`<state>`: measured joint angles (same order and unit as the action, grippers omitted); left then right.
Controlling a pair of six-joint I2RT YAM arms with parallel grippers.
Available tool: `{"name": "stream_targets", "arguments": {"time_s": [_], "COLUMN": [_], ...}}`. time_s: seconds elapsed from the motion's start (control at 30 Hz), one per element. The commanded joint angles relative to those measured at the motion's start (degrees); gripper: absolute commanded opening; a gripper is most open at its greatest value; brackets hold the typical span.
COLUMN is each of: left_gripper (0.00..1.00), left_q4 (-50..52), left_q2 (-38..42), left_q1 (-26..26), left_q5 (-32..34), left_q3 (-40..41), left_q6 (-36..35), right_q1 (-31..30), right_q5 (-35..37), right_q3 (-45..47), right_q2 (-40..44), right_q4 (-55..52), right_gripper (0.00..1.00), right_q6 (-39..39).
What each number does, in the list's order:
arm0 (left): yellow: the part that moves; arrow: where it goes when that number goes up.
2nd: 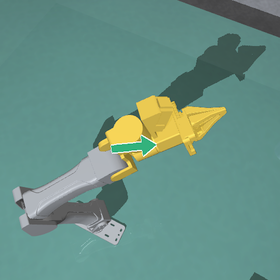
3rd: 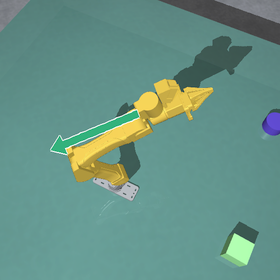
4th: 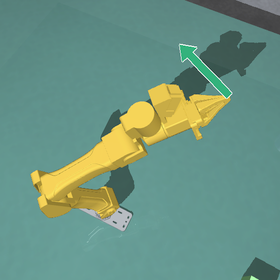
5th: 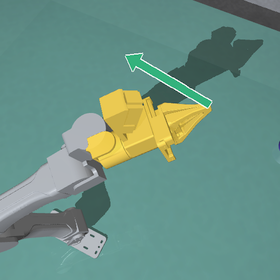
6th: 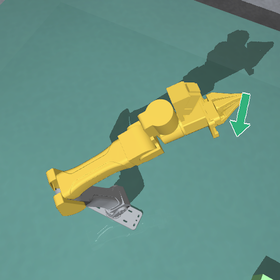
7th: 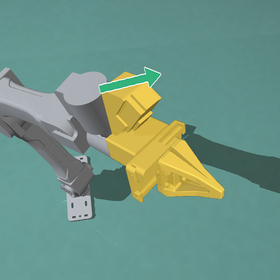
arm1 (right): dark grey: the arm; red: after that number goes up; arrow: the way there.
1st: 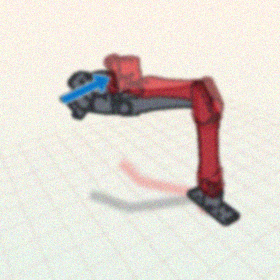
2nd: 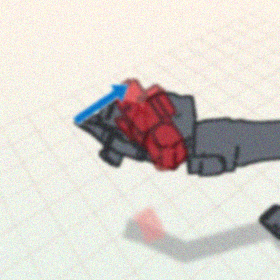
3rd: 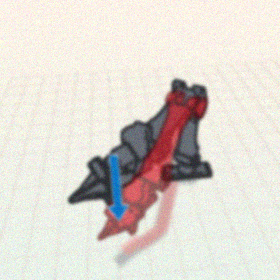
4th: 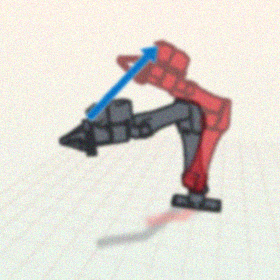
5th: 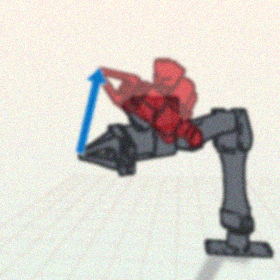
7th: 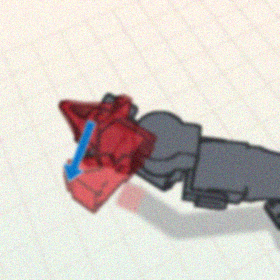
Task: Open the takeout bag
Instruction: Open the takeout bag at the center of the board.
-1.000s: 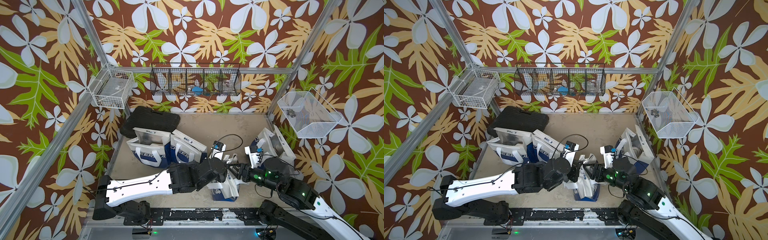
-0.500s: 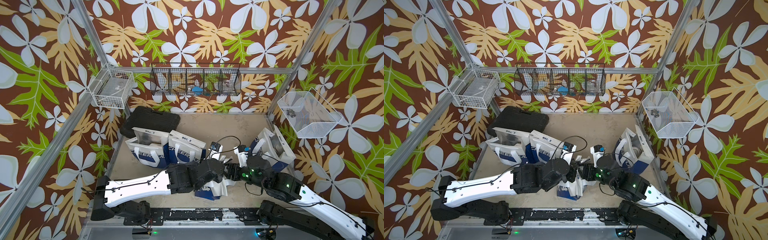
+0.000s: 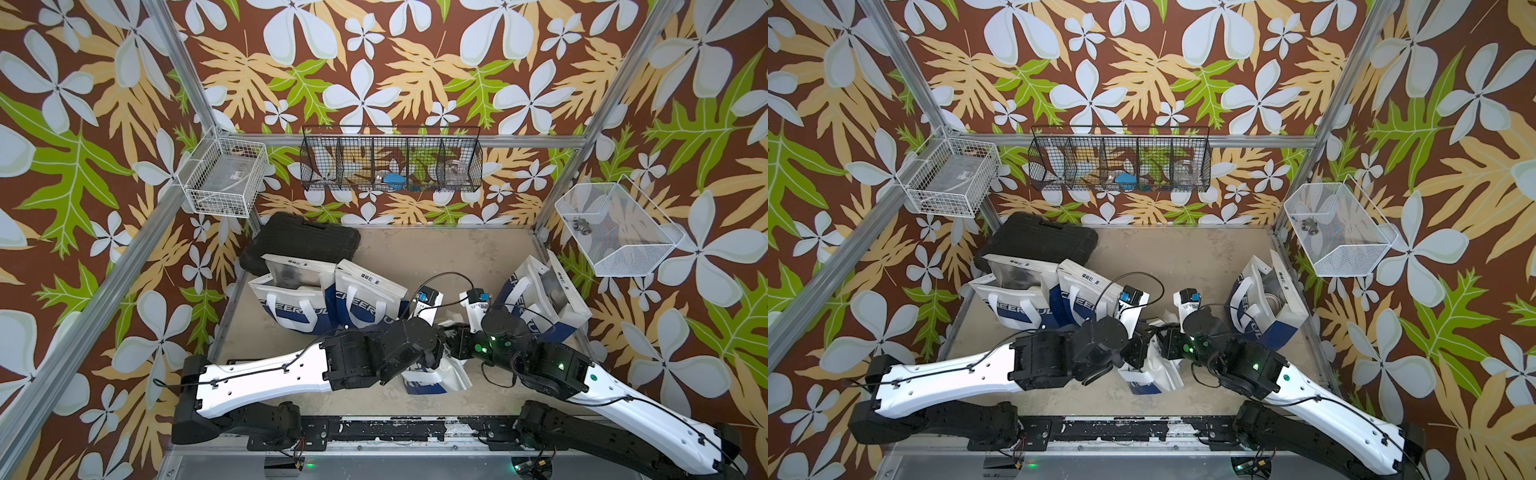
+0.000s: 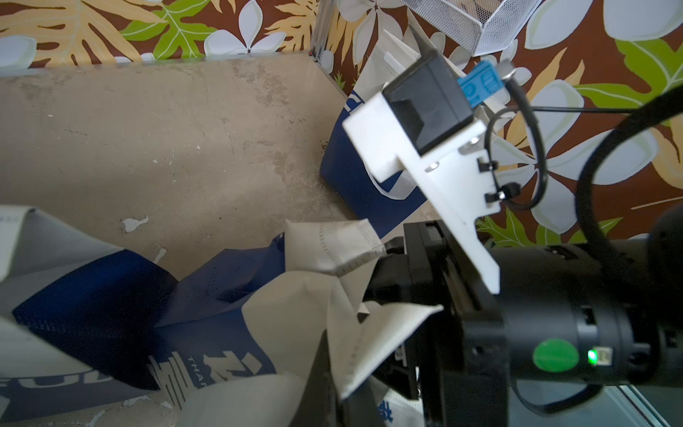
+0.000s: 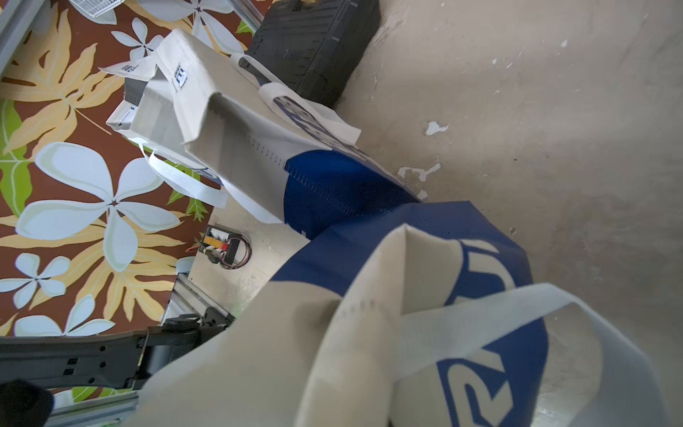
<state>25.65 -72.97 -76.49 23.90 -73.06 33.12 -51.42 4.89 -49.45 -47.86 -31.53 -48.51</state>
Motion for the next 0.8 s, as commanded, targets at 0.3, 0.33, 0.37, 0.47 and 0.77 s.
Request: {"name": "stream_targets", "arguments": {"time_s": [0.3,0.33,0.37,0.47,0.77], "left_gripper": [0.00,0.00,0.00,0.00,0.62], "left_q4": [2.49,1.86,1.29,-0.65,-5.55], "left_q2": [6.61,6.04,5.43,4.01,3.87], "left_q1": [8.44,9.03,9.85,12.29,12.44], "left_q5": [-10.88,-11.91,-12.54,-15.63,-25.84], "left_q3": [-1.25,-0.85,-0.42,0.79,0.49], "left_q6": [-4.83,-5.19,-5.44,-8.07,-4.54], "right_q1": [14.86,14.86,14.86,14.86,13.83], "right_q5": [5.53,2.62,0.48,4.03,-6.90], "right_q3": [-6.09,-7.91,-10.27,-17.06,-15.69], "right_q2": [3.42,3.32,3.15,1.81,2.73], "right_q4": [-16.86,-16.32,-16.73,-22.06,-16.85], "right_gripper": [0.00,0.00,0.00,0.00,0.00], "right_q6": [8.59,9.25,9.99,14.87,10.13]}}
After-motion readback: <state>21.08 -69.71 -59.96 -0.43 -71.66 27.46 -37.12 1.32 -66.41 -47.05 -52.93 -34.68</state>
